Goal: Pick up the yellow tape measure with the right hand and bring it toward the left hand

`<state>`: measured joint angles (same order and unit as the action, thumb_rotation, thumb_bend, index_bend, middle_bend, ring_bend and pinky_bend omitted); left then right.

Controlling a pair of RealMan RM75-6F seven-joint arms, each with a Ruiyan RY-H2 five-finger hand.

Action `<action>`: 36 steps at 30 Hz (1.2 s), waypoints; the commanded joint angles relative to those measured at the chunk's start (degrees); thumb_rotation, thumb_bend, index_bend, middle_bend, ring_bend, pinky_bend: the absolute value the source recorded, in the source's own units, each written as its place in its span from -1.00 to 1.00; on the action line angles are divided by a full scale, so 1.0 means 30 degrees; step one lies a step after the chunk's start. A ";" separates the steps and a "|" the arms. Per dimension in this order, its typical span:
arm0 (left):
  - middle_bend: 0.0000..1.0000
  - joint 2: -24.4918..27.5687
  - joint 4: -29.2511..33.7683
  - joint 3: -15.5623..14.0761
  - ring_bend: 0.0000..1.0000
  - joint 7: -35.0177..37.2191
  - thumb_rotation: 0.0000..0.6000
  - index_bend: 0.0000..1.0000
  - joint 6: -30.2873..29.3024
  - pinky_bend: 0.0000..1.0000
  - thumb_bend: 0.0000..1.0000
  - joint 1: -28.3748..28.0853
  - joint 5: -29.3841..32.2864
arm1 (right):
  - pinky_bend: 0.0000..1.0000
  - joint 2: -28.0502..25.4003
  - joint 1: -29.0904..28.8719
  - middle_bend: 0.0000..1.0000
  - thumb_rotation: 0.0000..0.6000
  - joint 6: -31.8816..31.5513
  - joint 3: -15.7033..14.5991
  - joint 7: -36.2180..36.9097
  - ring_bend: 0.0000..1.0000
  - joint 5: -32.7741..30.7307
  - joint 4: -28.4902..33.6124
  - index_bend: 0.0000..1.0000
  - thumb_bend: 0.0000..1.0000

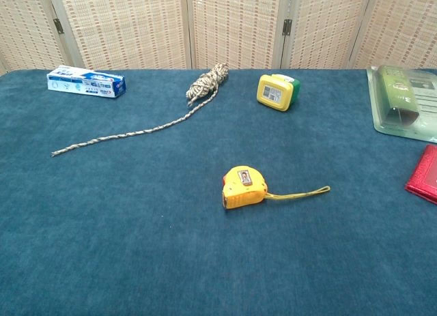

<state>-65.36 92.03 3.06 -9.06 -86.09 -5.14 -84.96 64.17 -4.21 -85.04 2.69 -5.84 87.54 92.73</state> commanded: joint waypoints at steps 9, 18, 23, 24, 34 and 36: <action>-0.97 0.0132 0.0288 0.0119 -1.00 -0.0172 1.00 -1.00 0.0128 -0.98 -0.30 -0.0152 0.0089 | -0.53 0.0020 -0.0420 -0.54 1.00 0.0308 0.0033 -0.0312 -0.41 0.0452 0.0018 -0.61 -0.46; -0.97 0.0151 0.0413 0.0139 -1.00 -0.0233 1.00 -1.00 -0.0058 -0.98 -0.30 -0.0190 -0.0140 | -0.53 0.0097 -0.2232 -0.54 1.00 0.2322 0.0278 -0.1370 -0.41 0.1312 0.1031 -0.63 -0.46; -0.97 0.0165 0.0441 0.0069 -1.00 -0.0201 1.00 -1.00 -0.0246 -0.98 -0.30 -0.0050 -0.0176 | -0.53 0.0307 -0.3846 -0.55 1.00 0.4180 0.0753 -0.1774 -0.42 0.1403 0.1747 -0.65 -0.46; -0.97 0.0182 0.0456 0.0041 -1.00 -0.0227 1.00 -1.00 -0.0244 -0.98 -0.30 -0.0029 -0.0174 | -0.53 0.0408 -0.4280 -0.56 1.00 0.4759 0.0846 -0.1907 -0.42 0.1345 0.1907 -0.65 -0.46; -0.97 0.0257 0.0614 0.0021 -1.00 -0.0389 1.00 -1.00 -0.0174 -0.98 -0.30 -0.0007 -0.0068 | -0.53 0.2631 -0.7748 -0.59 1.00 0.9617 0.1565 -0.3288 -0.48 -0.0555 0.1820 -0.67 -0.46; -0.97 0.0272 0.0594 0.0024 -1.00 -0.0380 1.00 -1.00 -0.0163 -0.98 -0.30 0.0005 -0.0025 | -0.53 0.3290 -0.8380 -0.59 1.00 1.0408 0.1708 -0.3581 -0.50 -0.1109 0.1469 -0.67 -0.46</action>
<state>-64.56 93.82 3.13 -10.22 -86.58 -5.13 -85.05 71.89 -27.19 -56.18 7.05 -15.29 86.15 98.20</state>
